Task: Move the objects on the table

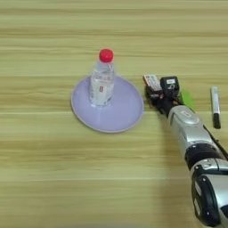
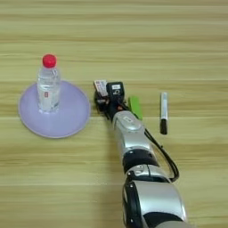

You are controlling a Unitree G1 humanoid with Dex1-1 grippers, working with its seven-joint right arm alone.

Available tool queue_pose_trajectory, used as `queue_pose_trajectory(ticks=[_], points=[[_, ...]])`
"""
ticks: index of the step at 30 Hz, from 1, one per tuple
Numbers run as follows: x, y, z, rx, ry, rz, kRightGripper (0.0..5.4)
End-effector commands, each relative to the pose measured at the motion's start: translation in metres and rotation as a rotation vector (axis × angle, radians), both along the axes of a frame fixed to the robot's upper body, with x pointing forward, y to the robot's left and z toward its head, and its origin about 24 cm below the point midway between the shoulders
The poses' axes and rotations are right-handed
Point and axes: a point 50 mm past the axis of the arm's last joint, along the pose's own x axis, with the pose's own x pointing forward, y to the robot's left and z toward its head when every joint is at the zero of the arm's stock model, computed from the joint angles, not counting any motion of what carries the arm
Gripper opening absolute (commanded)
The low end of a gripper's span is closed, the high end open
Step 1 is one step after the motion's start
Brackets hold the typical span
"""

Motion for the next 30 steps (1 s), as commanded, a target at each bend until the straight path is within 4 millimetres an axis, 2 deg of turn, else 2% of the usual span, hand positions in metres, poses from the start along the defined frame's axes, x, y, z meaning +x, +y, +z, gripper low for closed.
queue_pose_trajectory(ticks=[1, 12, 22, 30], points=[[0.019, -0.001, 0.039, -0.024, -0.144, 0.003, 2.1], [0.009, 0.006, 0.056, -0.042, -0.236, 0.026, 2.1], [-0.016, 0.03, 0.074, -0.043, -0.3, 0.11, 2.1], [-0.03, 0.05, 0.08, -0.034, -0.297, 0.19, 2.1]])
